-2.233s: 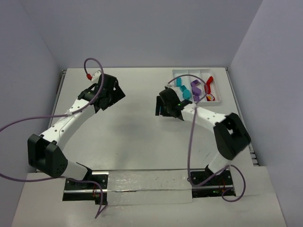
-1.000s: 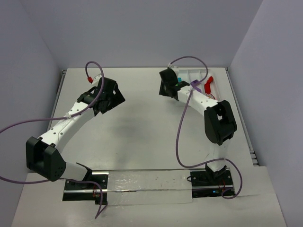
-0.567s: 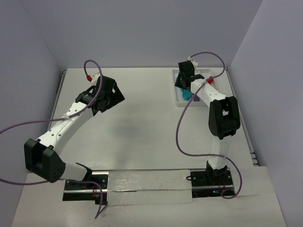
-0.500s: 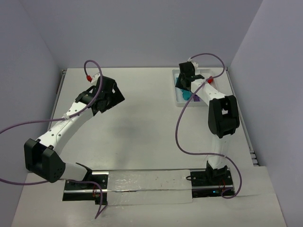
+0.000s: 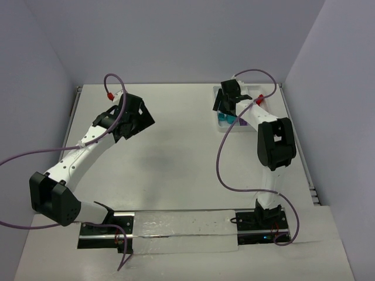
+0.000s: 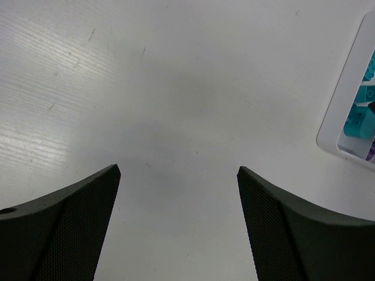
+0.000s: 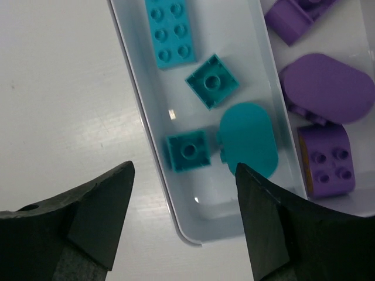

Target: Sort the legos into containers by color

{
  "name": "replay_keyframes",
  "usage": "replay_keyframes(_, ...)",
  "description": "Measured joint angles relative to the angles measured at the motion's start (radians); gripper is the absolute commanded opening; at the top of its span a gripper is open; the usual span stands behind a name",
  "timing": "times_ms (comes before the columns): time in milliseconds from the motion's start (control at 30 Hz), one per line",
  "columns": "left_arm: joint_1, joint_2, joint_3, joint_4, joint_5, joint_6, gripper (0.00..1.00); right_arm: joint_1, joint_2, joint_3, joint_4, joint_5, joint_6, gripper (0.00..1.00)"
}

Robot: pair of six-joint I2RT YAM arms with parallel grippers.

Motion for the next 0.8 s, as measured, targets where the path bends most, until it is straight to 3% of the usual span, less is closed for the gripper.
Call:
replay_keyframes(167, 0.000, -0.023, 0.004, -0.013, -0.009, 0.004, 0.88, 0.000, -0.170, -0.117, -0.026, 0.020, 0.001, 0.86)
replay_keyframes(567, 0.001, -0.116, 0.040, -0.059, -0.073, 0.061, 0.88, -0.001, -0.939, -0.523, -0.057, 0.124, 0.009, 0.91)
replay_keyframes(800, 0.001, -0.195, 0.042, -0.059, -0.073, 0.075, 0.88, -0.001, -1.132, -0.661, -0.147, 0.130, 0.008, 0.92)
